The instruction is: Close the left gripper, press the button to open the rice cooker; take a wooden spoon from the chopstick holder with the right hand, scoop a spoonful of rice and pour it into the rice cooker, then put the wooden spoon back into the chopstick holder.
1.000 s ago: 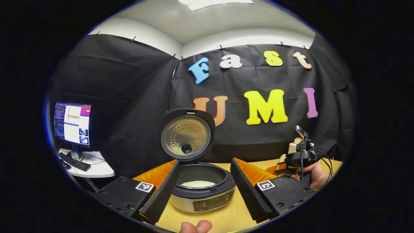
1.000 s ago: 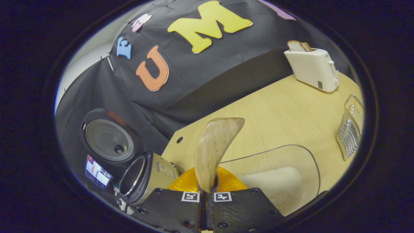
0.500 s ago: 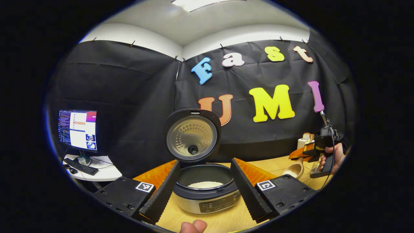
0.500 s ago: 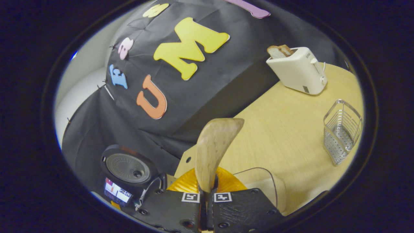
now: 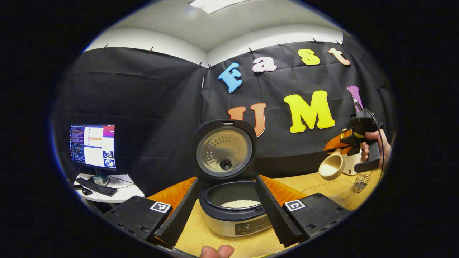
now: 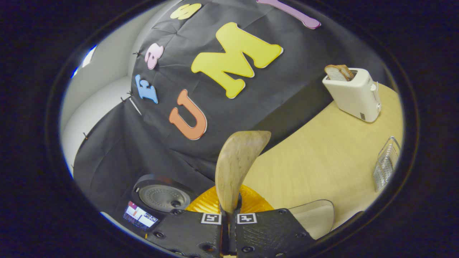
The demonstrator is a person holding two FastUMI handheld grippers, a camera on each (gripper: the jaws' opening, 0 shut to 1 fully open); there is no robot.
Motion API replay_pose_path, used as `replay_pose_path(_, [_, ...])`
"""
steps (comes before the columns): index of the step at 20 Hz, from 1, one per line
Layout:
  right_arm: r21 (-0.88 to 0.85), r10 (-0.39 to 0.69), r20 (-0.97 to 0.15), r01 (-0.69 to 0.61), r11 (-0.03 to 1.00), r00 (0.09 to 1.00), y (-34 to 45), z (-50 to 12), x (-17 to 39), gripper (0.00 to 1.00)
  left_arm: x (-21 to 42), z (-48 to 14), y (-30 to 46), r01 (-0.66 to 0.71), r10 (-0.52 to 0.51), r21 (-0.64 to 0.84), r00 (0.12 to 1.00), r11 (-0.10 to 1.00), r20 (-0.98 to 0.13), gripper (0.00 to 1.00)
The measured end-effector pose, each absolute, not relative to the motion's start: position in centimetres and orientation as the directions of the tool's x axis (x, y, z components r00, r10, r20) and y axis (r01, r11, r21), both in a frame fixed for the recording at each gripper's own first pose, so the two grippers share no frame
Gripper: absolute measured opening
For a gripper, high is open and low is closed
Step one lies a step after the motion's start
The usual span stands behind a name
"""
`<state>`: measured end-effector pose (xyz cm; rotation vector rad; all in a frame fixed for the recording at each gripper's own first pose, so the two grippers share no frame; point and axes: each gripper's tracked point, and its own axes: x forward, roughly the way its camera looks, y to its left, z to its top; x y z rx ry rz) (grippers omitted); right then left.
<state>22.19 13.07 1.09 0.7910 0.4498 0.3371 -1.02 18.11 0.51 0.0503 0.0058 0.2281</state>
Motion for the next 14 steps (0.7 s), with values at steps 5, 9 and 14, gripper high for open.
replay_pose_path(5, [0.727, 0.489, -0.232, -0.184, 0.662, 0.841, 19.1, 4.4, 24.0, 0.01, -1.9, -0.2, 21.4, -0.257, 0.258, 0.040, 0.966, 0.966, -0.003, 0.99])
replay_pose_path(9, [0.676, 0.528, -0.261, -0.237, 0.697, 0.808, 25.3, 4.3, 24.6, 0.01, -2.4, -1.3, 23.3, -0.292, 0.294, 0.048, 0.955, 0.955, -0.035, 0.99])
replay_pose_path(14, [0.611, 0.553, -0.306, -0.286, 0.738, 0.775, 31.5, 2.6, 25.0, 0.01, -2.8, -2.5, 25.5, -0.335, 0.337, 0.050, 0.939, 0.941, -0.064, 0.99])
